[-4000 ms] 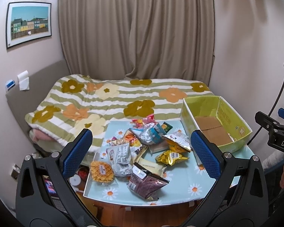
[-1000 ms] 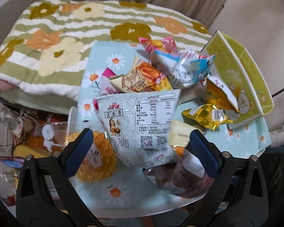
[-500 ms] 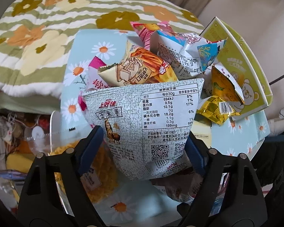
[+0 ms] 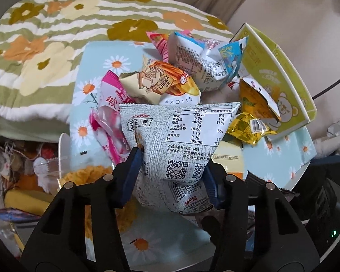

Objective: Organize snacks
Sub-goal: 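Carry the white bag into the box and open the left tool while the right tool carries the purple bag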

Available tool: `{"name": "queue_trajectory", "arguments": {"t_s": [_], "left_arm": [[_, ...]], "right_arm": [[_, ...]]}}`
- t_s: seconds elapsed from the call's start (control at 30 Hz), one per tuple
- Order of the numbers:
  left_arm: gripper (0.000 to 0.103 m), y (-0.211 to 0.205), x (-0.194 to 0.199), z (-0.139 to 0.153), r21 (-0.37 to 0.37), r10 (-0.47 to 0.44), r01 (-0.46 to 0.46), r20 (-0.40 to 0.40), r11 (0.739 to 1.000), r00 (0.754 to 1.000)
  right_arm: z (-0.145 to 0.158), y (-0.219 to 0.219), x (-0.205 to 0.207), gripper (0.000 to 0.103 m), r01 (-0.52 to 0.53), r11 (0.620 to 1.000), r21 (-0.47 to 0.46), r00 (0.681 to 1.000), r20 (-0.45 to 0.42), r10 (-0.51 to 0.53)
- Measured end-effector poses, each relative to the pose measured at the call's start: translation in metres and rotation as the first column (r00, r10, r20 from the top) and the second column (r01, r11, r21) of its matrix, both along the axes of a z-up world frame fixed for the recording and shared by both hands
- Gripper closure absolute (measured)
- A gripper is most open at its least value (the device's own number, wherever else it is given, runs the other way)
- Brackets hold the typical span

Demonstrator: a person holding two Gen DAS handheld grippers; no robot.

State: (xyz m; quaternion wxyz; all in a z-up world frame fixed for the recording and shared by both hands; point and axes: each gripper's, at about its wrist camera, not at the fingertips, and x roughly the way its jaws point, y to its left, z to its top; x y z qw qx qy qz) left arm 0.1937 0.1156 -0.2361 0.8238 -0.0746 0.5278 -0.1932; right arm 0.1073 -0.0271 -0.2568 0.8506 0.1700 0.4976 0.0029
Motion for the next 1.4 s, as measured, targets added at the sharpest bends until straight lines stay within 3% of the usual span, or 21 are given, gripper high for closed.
{"name": "queue_trajectory", "arguments": {"t_s": [0.3,0.8,1.07,1.4], "left_arm": [[0.056,0.008,-0.011,0.023,-0.016,0.012,-0.011,0.052,1.000,0.999],[0.056,-0.010,-0.010,0.101,-0.106,0.042,-0.021,0.209,0.994,0.977],[0.056,-0.065,0.006,0.144,-0.109,0.011,0.022,0.300,0.994,0.954],[0.056,-0.194,0.022,0.176,-0.100,0.021,0.016,0.350,0.995,0.936]], "right_arm": [[0.022,-0.002,-0.013,0.036,-0.029,1.000,0.005,0.999,0.019,0.029],[0.116,-0.057,-0.021,0.037,-0.041,0.996,-0.076,0.988,0.146,0.051],[0.154,-0.134,-0.008,0.038,0.012,0.998,-0.060,0.979,0.204,0.000],[0.177,-0.260,0.018,0.038,-0.044,0.996,-0.072,0.974,0.220,0.059]]}}
